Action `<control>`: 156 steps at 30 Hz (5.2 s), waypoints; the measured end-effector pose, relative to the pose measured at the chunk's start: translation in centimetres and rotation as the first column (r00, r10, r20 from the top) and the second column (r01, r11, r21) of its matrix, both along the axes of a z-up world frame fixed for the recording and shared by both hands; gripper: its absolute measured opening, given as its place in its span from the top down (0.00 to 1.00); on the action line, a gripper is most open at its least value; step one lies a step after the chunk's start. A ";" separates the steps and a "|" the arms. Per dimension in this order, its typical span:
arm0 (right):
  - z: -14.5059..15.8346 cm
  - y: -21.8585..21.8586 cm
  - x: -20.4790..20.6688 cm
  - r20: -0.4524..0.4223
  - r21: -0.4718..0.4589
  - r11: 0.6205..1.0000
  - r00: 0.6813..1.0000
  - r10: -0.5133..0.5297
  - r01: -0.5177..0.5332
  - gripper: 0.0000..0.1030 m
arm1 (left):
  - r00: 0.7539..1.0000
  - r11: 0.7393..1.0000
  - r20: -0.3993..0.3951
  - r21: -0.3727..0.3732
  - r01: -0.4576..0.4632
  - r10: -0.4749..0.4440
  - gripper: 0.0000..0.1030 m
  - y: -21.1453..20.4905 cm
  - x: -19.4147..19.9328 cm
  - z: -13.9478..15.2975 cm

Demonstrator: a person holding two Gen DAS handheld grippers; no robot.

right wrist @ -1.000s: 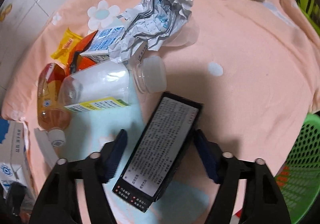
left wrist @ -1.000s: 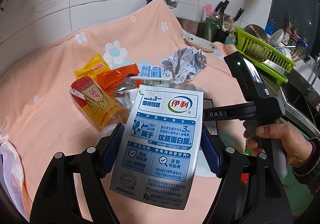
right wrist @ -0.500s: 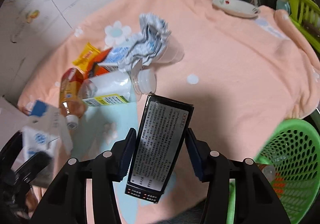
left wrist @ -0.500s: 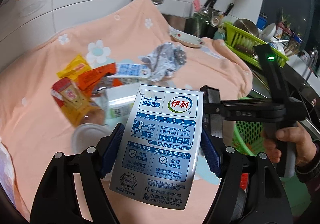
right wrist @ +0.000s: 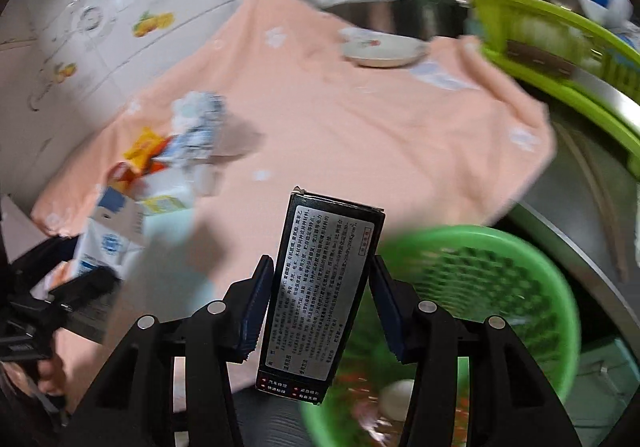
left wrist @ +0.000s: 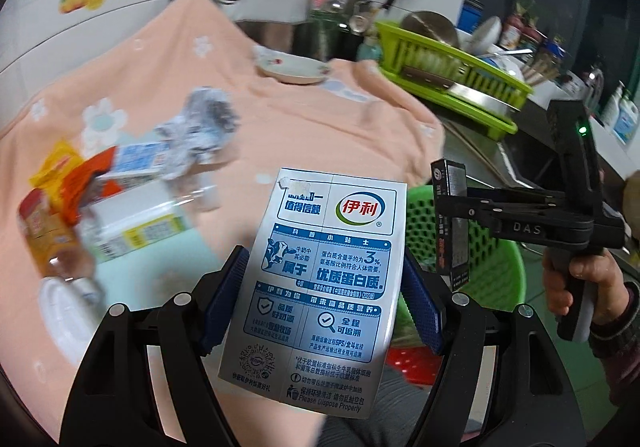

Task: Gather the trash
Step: 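Carry the black box over the green basket and release it with the right tool, then drop the Yili milk carton into the green basket with the left tool, then move both tools back over the remaining trash on the towel, then grasp the white cup lid with the left tool while the right tool grasps the drink bottle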

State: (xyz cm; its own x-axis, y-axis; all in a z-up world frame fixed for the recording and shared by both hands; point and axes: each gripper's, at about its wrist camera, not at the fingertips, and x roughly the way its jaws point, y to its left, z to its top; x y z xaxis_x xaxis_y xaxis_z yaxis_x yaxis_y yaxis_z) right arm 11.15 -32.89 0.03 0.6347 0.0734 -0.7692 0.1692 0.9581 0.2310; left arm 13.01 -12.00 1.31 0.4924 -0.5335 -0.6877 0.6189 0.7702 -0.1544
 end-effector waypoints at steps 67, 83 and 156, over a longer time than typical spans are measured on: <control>-3.6 -7.2 -11.6 0.006 -0.121 0.987 0.994 -0.107 0.107 0.23 | 0.962 0.980 -0.220 0.075 0.184 -0.164 0.24 -15.9 -2.8 -8.9; -1.3 -0.7 -7.0 0.039 -0.113 0.992 0.998 0.056 -0.051 0.17 | 0.993 0.988 -0.050 0.116 -0.104 0.110 0.24 -3.8 -1.4 -4.1; 2.2 31.0 19.0 0.018 0.005 0.783 0.783 0.622 -0.622 0.15 | 0.744 0.747 -0.086 -0.001 -0.665 0.662 0.11 24.9 0.6 -4.8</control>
